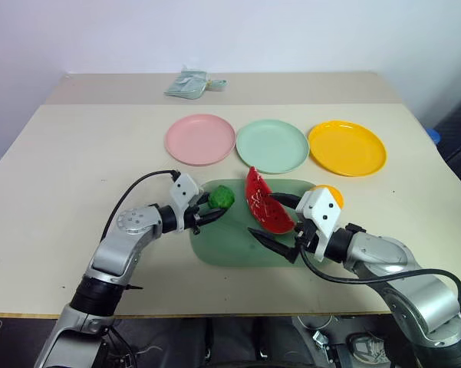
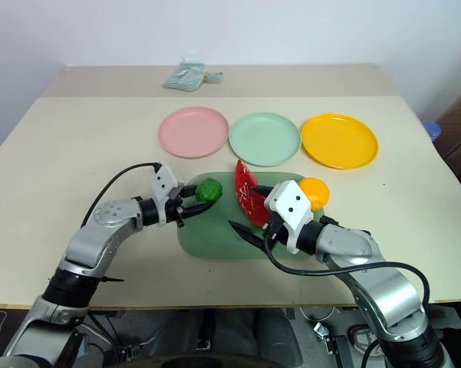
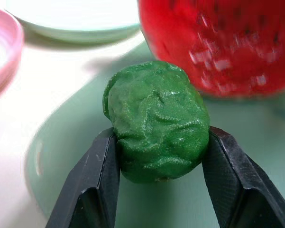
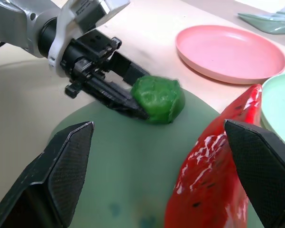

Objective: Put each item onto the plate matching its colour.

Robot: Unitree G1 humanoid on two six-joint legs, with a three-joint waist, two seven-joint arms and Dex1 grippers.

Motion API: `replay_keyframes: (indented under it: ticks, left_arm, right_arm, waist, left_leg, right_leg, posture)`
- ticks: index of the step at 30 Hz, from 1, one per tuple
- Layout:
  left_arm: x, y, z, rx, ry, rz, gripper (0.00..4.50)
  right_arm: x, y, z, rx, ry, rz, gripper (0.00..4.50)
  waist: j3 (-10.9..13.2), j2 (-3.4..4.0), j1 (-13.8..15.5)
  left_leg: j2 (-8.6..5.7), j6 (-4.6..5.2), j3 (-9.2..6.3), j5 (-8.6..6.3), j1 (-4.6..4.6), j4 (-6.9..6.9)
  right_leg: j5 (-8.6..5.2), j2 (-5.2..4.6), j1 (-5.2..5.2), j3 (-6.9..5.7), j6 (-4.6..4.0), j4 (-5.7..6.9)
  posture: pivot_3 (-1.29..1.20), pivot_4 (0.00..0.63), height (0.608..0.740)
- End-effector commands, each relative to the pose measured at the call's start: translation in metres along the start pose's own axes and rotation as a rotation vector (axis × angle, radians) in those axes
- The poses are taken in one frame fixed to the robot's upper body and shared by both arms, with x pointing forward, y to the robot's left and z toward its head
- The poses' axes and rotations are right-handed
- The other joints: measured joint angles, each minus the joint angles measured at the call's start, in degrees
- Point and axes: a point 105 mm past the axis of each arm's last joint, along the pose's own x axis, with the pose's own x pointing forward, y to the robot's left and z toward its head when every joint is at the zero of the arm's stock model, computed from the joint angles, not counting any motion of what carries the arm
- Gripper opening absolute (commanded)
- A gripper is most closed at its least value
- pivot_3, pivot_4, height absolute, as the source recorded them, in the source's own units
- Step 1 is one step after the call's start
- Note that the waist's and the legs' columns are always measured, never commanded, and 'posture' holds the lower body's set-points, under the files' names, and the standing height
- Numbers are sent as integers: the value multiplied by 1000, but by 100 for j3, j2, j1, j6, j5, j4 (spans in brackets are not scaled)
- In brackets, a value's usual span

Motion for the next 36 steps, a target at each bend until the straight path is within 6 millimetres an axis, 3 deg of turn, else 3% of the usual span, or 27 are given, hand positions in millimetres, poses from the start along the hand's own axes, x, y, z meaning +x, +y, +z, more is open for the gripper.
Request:
replay_keyframes:
  ticks: [1,5,10,12,17,19,23,26,31,36]
  left_arm:
    - [6,20,44,42,-123,101,1977]
    - [47,43,80,50,-148,248,1977]
    - [105,46,96,-47,-88,243,1977]
    - [121,44,98,-8,-52,228,1977]
    - [136,42,104,-37,-57,210,4203]
    - [137,41,108,-60,-87,194,4473]
    - [122,45,119,-49,-193,150,4473]
    - [87,56,118,57,-282,136,4473]
    - [13,72,91,91,-296,125,4473]
    - [-34,59,45,124,-143,74,4473]
  right_arm:
    - [-4,-2,26,-45,-89,-8,4500]
    - [-1,-10,40,-46,-139,-27,4500]
    - [4,-15,45,-48,-156,-36,4500]
    - [5,-14,45,-51,-157,-38,4500]
    - [-1,-16,44,-55,-148,-82,4500]
    - [-4,-19,43,-55,-139,-99,4500]
    - [-11,-29,37,-39,-89,-165,4500]
    - [-17,-45,34,9,-58,-251,4500]
    - [-18,-52,27,42,11,-295,4500]
    - [-11,-44,16,75,74,-260,4500]
  waist:
    - [0,0,3]
    - [4,-7,98]
    - [4,-9,123]
    - [5,-11,119]
    - [5,-11,109]
    - [5,-11,109]
    - [5,-11,113]
    - [4,-9,65]
    - [3,-8,-32]
    - [3,-9,13]
  left_leg:
    - [0,0,0,0,0,1]
    - [-4,1,-2,0,0,10]
    - [-12,3,0,0,-4,13]
    - [-12,1,1,1,-10,12]
    - [-1,-27,5,18,-57,17]
    - [2,-40,5,26,-71,18]
    - [3,-43,5,28,-72,20]
    - [6,-46,5,30,-70,18]
    - [14,-60,6,37,-72,14]
    - [10,-56,5,35,-72,19]
  right_leg:
    - [0,1,2,0,1,0]
    - [6,6,6,-1,11,0]
    - [8,13,5,-1,18,-7]
    - [8,18,3,-1,18,-15]
    - [8,38,-49,5,20,-10]
    - [8,39,-68,6,20,1]
    - [8,39,-70,8,20,7]
    - [8,38,-71,13,19,11]
    - [7,39,-90,23,15,45]
    - [7,27,-87,20,15,41]
  posture:
    - [0,150,740]
    - [0,150,740]
    - [0,150,740]
    - [0,150,740]
    - [0,150,740]
    - [0,150,740]
    - [0,150,740]
    - [0,150,740]
    - [0,150,740]
    - [0,150,740]
